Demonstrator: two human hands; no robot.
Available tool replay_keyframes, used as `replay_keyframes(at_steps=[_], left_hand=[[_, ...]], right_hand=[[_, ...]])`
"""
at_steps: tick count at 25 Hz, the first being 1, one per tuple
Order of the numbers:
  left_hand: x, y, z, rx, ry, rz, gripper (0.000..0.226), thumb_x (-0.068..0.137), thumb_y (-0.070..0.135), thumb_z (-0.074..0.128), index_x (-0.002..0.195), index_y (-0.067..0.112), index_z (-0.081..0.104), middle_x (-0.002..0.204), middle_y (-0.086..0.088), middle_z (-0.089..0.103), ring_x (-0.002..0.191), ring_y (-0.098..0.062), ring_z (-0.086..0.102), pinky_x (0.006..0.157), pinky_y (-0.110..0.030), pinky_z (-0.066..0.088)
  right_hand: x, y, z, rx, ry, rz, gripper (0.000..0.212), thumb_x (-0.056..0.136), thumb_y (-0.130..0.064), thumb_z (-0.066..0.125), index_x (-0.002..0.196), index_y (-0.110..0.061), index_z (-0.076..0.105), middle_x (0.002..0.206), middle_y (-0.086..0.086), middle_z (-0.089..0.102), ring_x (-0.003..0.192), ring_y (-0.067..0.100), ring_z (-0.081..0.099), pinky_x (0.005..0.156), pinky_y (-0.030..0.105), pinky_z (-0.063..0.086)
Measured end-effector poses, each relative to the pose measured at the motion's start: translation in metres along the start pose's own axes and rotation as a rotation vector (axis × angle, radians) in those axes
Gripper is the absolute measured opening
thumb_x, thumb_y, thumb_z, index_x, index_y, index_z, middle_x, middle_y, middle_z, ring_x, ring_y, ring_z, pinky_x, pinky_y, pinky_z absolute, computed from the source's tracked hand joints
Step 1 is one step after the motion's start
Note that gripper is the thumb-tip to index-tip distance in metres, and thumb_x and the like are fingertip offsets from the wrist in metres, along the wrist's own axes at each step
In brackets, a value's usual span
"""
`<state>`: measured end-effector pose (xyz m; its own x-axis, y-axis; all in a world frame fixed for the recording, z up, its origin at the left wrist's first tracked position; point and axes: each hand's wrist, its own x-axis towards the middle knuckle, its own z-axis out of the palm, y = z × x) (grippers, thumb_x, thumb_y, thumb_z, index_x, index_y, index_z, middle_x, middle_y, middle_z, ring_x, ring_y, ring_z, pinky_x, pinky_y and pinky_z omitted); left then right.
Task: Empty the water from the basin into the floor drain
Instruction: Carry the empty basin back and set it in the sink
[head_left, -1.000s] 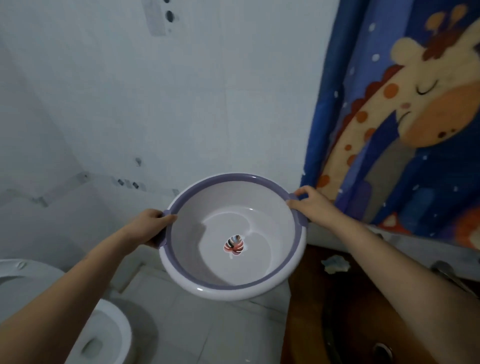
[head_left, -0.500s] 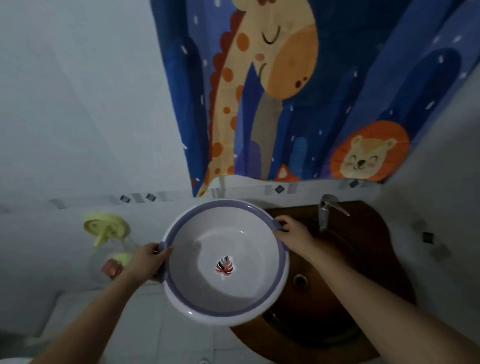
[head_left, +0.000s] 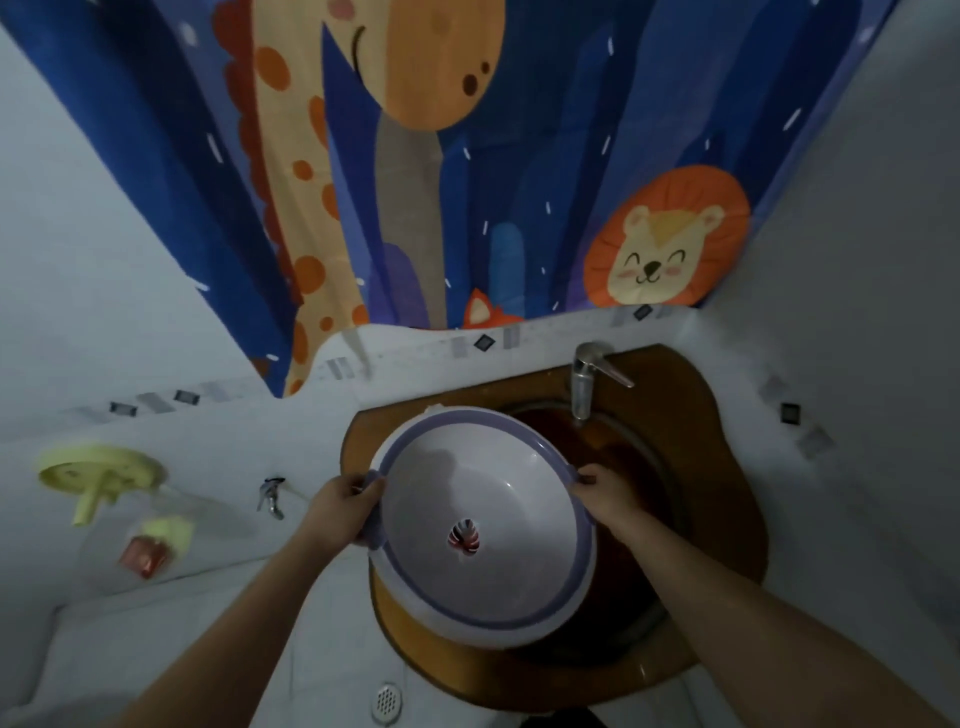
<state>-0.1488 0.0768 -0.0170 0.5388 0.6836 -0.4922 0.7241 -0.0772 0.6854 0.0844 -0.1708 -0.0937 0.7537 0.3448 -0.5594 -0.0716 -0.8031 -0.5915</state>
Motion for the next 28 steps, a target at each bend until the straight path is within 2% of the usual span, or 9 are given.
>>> replay_keyframes(at_steps=[4,9,12,15,18,20,23,26,28], left_hand=[[0.02,0.013,0.041,-0.066,-0.083,-0.041,0.029,0.097,0.035,0.052,0.099,0.009,0.064,0.086,-0.017,0.07,0.07,-0.026,0.069,0.049,-0.029,0.057],[0.047,0.012,0.095,-0.083,-0.183,-0.129,0.029,0.099,0.039,0.048,0.111,0.014,0.059,0.087,-0.008,0.066,0.075,-0.024,0.067,0.05,-0.028,0.056],[0.065,0.004,0.127,-0.023,-0.198,-0.213,0.033,0.098,0.041,0.049,0.108,0.01,0.056,0.085,-0.011,0.061,0.077,-0.03,0.064,0.063,-0.038,0.057],[0.08,-0.003,0.149,-0.061,-0.189,-0.31,0.038,0.098,0.041,0.046,0.096,0.005,0.056,0.072,-0.011,0.053,0.065,-0.028,0.054,0.071,-0.049,0.054],[0.091,-0.014,0.166,-0.14,-0.191,-0.399,0.052,0.097,0.041,0.046,0.113,-0.007,0.059,0.067,-0.014,0.052,0.064,-0.03,0.054,0.073,-0.045,0.052],[0.091,-0.017,0.174,-0.119,-0.208,-0.431,0.052,0.096,0.041,0.046,0.121,-0.003,0.058,0.072,-0.014,0.056,0.072,-0.032,0.059,0.079,-0.041,0.054],[0.089,-0.02,0.181,-0.06,-0.211,-0.451,0.055,0.094,0.04,0.048,0.132,0.0,0.051,0.081,-0.02,0.061,0.077,-0.035,0.062,0.07,-0.038,0.047],[0.087,-0.022,0.184,-0.043,-0.219,-0.463,0.059,0.094,0.04,0.048,0.137,-0.002,0.046,0.064,-0.014,0.053,0.056,-0.026,0.053,0.058,-0.034,0.041],[0.084,-0.019,0.183,-0.05,-0.214,-0.476,0.061,0.095,0.042,0.046,0.14,0.001,0.042,0.069,-0.012,0.053,0.058,-0.025,0.053,0.059,-0.034,0.042]], right_hand=[[0.03,0.025,-0.015,-0.073,-0.052,0.079,0.031,0.097,-0.02,0.047,0.123,-0.008,0.06,0.122,0.015,0.062,0.109,0.029,0.059,0.094,0.039,0.048],[0.048,0.05,-0.042,-0.121,-0.099,0.18,0.048,0.099,-0.034,0.046,0.137,-0.006,0.049,0.139,0.018,0.053,0.125,0.035,0.051,0.101,0.04,0.041],[0.06,0.058,-0.056,-0.152,-0.055,0.199,0.044,0.101,-0.035,0.041,0.131,-0.004,0.052,0.132,0.02,0.056,0.118,0.036,0.055,0.088,0.037,0.042],[0.069,0.063,-0.06,-0.108,0.017,0.193,0.039,0.101,-0.03,0.042,0.123,-0.002,0.057,0.122,0.021,0.061,0.11,0.036,0.059,0.084,0.037,0.045],[0.076,0.066,-0.06,-0.112,0.011,0.183,0.034,0.101,-0.029,0.041,0.114,-0.003,0.059,0.101,0.018,0.06,0.089,0.03,0.058,0.075,0.035,0.044],[0.079,0.067,-0.061,-0.135,0.0,0.181,0.032,0.102,-0.032,0.04,0.108,-0.006,0.057,0.098,0.017,0.059,0.086,0.03,0.058,0.077,0.037,0.045],[0.081,0.071,-0.061,-0.14,-0.021,0.178,0.034,0.101,-0.032,0.041,0.113,-0.005,0.058,0.102,0.018,0.063,0.092,0.032,0.061,0.077,0.037,0.047],[0.082,0.073,-0.058,-0.131,-0.056,0.195,0.035,0.098,-0.029,0.045,0.123,-0.008,0.055,0.112,0.017,0.062,0.092,0.027,0.059,0.076,0.033,0.044],[0.081,0.071,-0.058,-0.111,-0.081,0.208,0.038,0.097,-0.029,0.046,0.13,-0.01,0.051,0.114,0.015,0.059,0.085,0.022,0.056,0.077,0.034,0.044]])
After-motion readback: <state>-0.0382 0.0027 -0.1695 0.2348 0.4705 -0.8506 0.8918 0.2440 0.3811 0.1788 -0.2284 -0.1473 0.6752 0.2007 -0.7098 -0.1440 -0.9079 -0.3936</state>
